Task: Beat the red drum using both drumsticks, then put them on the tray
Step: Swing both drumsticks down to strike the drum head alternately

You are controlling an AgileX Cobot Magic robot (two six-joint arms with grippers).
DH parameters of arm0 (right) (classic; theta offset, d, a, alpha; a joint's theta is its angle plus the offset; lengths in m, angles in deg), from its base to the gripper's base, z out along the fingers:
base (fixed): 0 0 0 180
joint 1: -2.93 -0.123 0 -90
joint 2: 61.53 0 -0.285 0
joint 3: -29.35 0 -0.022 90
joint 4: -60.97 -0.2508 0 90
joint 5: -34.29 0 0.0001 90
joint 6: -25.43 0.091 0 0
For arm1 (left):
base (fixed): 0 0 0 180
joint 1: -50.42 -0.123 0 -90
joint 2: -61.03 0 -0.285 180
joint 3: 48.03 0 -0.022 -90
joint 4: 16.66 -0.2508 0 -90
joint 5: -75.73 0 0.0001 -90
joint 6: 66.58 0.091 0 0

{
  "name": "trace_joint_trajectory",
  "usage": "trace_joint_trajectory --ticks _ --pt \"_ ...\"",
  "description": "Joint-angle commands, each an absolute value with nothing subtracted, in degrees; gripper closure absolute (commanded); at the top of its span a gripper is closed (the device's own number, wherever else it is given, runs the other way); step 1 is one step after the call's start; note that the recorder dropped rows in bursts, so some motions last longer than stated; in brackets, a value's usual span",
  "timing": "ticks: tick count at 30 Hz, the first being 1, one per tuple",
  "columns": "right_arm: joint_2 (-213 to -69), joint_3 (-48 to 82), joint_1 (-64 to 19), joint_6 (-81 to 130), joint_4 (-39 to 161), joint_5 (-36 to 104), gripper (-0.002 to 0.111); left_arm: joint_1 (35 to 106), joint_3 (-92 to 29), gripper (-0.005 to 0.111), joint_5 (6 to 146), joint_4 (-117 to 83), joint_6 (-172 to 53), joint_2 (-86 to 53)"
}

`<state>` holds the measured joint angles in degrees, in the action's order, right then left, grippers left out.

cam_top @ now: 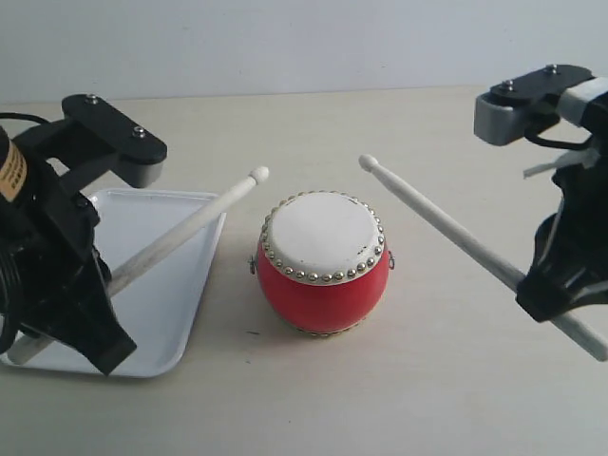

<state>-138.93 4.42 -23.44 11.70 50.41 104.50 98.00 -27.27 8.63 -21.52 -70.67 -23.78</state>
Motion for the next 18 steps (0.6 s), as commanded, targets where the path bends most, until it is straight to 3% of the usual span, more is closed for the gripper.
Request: trace_joint_trajectory --ticks 1,18 --pt "-138.06 1.00 -23.28 11.52 50.54 104.17 0.108 98.69 -25.24 0.107 14.00 -17.53 -71.58 -24.20" --pt "-138.06 4.58 -23.71 10.52 49.32 101.75 0.108 98.82 -28.29 0.107 16.67 -17.93 -71.52 -29.49"
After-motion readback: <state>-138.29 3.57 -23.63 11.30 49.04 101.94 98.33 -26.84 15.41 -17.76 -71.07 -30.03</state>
